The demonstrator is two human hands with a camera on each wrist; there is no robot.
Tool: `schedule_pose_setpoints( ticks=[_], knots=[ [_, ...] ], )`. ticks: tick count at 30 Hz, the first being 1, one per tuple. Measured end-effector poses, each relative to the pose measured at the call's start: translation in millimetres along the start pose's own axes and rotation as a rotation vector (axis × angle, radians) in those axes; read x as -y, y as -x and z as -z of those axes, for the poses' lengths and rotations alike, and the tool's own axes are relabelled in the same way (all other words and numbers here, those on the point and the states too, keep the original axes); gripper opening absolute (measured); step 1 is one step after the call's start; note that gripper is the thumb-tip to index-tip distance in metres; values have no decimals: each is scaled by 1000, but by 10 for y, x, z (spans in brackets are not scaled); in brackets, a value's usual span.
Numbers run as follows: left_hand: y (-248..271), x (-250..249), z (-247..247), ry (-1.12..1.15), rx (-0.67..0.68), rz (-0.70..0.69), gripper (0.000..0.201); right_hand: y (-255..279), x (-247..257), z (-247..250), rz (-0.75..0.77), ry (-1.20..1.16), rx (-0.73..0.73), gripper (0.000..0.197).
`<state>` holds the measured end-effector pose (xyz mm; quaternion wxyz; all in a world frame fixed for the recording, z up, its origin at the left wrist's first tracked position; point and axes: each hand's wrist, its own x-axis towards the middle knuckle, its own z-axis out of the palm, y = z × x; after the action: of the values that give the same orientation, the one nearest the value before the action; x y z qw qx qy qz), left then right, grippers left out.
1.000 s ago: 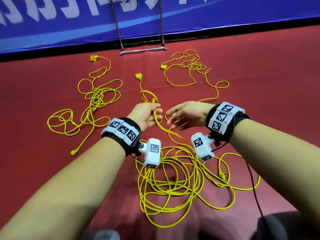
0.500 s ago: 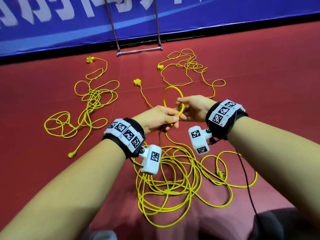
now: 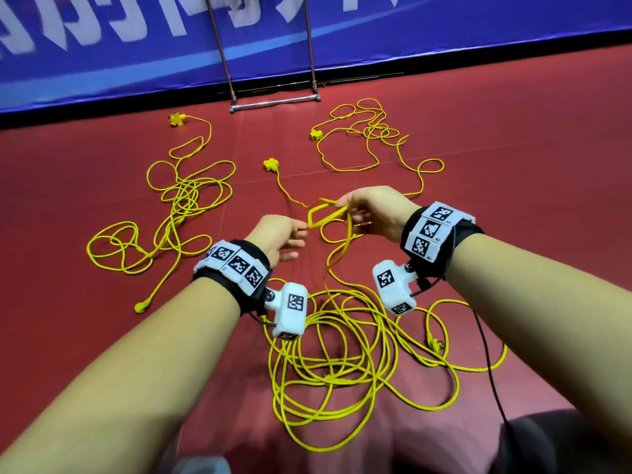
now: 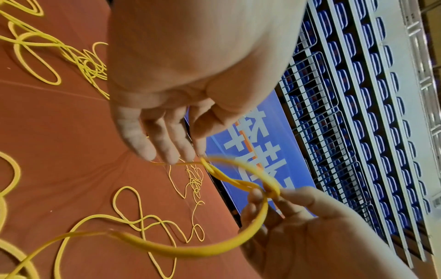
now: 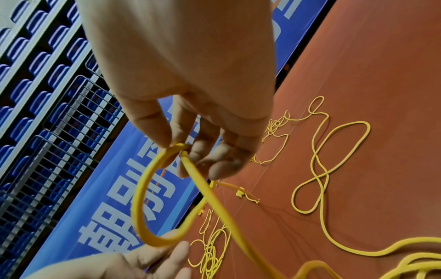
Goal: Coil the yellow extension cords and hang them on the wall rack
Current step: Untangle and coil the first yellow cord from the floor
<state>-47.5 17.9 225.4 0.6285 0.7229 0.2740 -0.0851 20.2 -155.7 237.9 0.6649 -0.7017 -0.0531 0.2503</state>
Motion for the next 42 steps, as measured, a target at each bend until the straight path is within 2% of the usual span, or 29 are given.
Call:
schedule_pose_setpoints(
  ticks=[4, 7, 11, 14, 18, 25, 28, 30, 33, 38, 42],
  knots=[
    [-39, -10, 26, 148, -49, -38, 20, 3, -3, -5, 80, 77, -6, 18],
    [-30, -33, -9, 175, -41, -48, 18, 5, -36, 1, 119, 155, 39, 26],
    [-33, -16, -41, 137, -10, -38, 17, -2, -61, -6, 131, 98, 97, 36],
    [-30, 18, -48, 134, -3, -52, 27, -17, -70, -20, 135, 126, 158, 49],
    [-33, 33, -48, 159, 21, -59, 33, -34, -69, -42, 116, 118, 265, 53],
    [-32, 11, -43, 194, 113, -49, 17, -2, -105, -112, 77, 284, 470, 53],
    [-21, 21, -43, 201, 98, -58, 3, 5, -111, -150, 58, 364, 482, 58],
    [-15, 20, -42, 216, 81, -82, 11, 10, -128, -169, 52, 417, 473, 58],
    [-23, 39, -50, 241, 72, -102, 18, -1, -158, -167, 55, 432, 454, 43],
    [-92, 99, -32, 190, -4, -78, 23, -40, -130, -95, 121, 414, 342, 32],
    [-134, 138, 4, 110, -36, -58, 21, -13, -87, -65, 133, 380, 429, 34]
  ],
)
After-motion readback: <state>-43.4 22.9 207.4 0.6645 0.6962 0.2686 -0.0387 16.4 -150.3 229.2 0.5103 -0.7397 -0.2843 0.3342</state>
